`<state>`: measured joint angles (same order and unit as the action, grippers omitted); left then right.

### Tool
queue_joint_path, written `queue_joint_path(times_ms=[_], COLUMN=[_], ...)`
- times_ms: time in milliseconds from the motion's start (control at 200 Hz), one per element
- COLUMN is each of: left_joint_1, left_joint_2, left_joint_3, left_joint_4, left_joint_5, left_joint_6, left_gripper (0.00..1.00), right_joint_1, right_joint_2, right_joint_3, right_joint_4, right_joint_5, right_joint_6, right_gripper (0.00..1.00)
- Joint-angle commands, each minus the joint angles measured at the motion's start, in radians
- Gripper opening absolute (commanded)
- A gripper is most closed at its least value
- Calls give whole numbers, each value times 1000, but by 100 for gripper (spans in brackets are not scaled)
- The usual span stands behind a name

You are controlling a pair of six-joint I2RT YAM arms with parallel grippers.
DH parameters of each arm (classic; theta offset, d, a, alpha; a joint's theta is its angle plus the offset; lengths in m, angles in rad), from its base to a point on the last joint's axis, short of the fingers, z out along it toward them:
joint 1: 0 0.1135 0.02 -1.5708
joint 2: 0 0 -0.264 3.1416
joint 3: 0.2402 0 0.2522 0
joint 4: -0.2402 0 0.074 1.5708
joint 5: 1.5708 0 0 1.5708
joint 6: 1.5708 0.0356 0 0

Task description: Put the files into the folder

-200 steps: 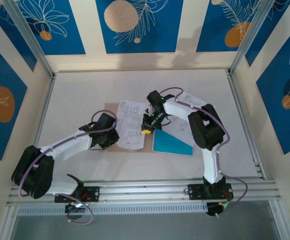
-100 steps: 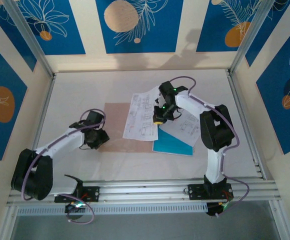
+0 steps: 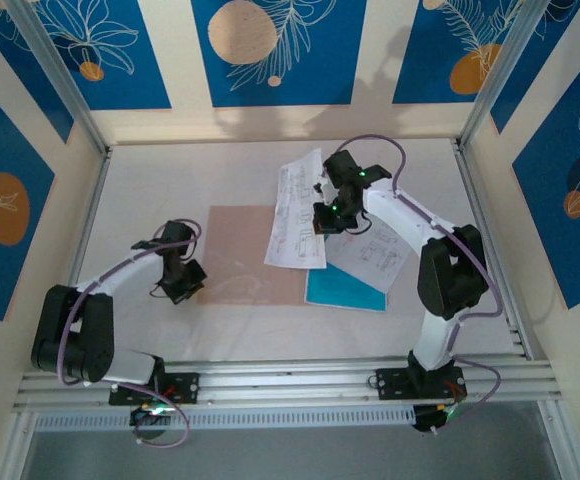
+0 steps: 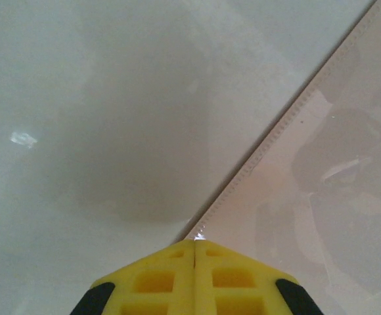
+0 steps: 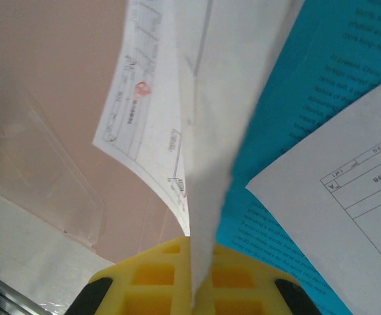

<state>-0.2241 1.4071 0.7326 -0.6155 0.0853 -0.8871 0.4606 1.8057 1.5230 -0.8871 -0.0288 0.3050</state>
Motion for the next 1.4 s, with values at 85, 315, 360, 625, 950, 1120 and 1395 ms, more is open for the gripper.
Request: queue_joint_path(times_ms=[85,315,360,625,950,1120,1395], left_joint_1=[12,12,12,12,12,12,12], left_joint_2=[27,24,24,-4,-53,-60,-61], left_joint_3=[-33,-59,-64,-75,-69,-66,-78], left_joint_4=[8,9,10,9,-27,-42,-50], left_joint_5=[30,37,39,51,38,38,39], left_joint_6=[17,20,19,4,2,7,6], left_gripper=[0,0,0,0,0,0,0], right_joint_1=[65,129,141,190,201,179,135], right_joint_2=[0,76,94,171,161,152,132], right_joint_3=[60,157,180,250,213,164,61], right_joint_4=[7,63,67,60,87,112,173], right_joint_5=[48,43,41,14,-103,-203,-292], right_joint_6=[-49,-75,-87,-138,-177,-174,-180], right_gripper=[0,0,0,0,0,0,0])
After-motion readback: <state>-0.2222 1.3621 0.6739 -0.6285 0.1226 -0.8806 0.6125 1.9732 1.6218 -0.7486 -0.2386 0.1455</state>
